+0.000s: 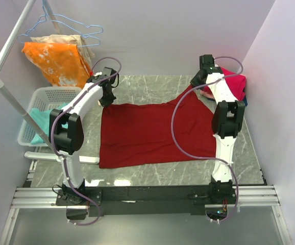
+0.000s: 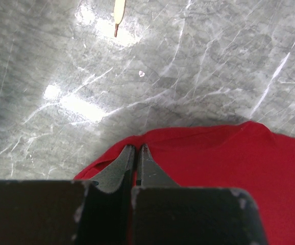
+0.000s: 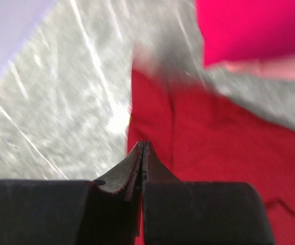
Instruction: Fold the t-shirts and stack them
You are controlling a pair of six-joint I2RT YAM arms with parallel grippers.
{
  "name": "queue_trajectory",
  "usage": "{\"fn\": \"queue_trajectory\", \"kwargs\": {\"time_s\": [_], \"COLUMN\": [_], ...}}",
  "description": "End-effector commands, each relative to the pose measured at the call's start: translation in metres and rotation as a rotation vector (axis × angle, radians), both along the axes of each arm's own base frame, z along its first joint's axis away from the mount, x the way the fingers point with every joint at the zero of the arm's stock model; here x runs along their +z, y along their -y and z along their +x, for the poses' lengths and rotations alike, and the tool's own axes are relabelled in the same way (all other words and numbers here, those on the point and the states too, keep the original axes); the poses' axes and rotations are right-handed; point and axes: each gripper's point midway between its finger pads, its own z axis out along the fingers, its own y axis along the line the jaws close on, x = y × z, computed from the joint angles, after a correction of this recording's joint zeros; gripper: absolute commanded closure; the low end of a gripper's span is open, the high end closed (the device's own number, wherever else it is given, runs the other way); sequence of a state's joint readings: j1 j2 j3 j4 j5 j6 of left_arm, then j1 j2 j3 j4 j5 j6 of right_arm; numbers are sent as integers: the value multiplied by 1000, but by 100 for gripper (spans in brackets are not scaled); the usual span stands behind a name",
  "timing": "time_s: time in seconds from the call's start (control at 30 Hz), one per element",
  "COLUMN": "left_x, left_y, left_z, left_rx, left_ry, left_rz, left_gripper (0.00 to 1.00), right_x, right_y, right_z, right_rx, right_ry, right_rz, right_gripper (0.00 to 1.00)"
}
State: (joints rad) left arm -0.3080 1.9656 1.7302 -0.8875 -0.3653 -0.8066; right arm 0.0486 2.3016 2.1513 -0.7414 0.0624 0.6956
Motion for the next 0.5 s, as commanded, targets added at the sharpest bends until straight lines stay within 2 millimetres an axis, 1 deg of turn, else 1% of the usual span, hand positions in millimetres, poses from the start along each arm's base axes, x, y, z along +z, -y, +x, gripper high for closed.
{"fn": "queue_trajectory", "kwargs": {"time_s": [0.0, 0.03, 0.07, 0.1, 0.13, 0.17, 0.2, 0.23, 0.27, 0.3, 0.37, 0.4, 0.43, 0.47], "left_x": [32, 34, 35, 37, 38, 39, 41, 43, 44, 43, 47, 45, 46, 46], "left_y": [-9, -10, -10, -10, -11, -12, -12, -13, -14, -14, -15, -16, -17, -18], "left_z": [1, 1, 1, 1, 1, 0, 0, -1, -1, -3, -5, -7, -8, -9], "left_rx": [28, 30, 32, 34, 35, 39, 42, 45, 47, 48, 55, 57, 61, 63], "left_ry": [87, 91, 93, 100, 100, 99, 102, 106, 108, 106, 117, 112, 116, 113], "left_rz": [7, 9, 9, 10, 13, 15, 16, 18, 18, 20, 17, 19, 19, 22], "left_gripper": [99, 99, 99, 99, 99, 99, 99, 99, 99, 99, 99, 99, 99, 99], "right_x": [10, 8, 7, -8, 3, 2, -14, -5, -7, -14, -15, -13, -19, -21], "right_y": [5, 2, 4, 4, 4, 2, 2, 1, -1, -4, -10, -15, -18, -23], "right_z": [-31, -46, -54, -71, -76, -83, -99, -98, -103, -109, -106, -104, -100, -98], "right_rx": [14, 22, 19, 22, 21, 24, 28, 32, 40, 51, 72, 89, 100, 107], "right_ry": [-37, -63, -72, -124, -94, -95, -137, -100, -105, -120, -97, -89, -95, -101], "right_rz": [-36, -46, -61, -69, -71, -70, -66, -57, -48, -41, -26, -9, -5, 0], "right_gripper": [100, 100, 100, 100, 100, 100, 100, 100, 100, 100, 100, 100, 88, 82]}}
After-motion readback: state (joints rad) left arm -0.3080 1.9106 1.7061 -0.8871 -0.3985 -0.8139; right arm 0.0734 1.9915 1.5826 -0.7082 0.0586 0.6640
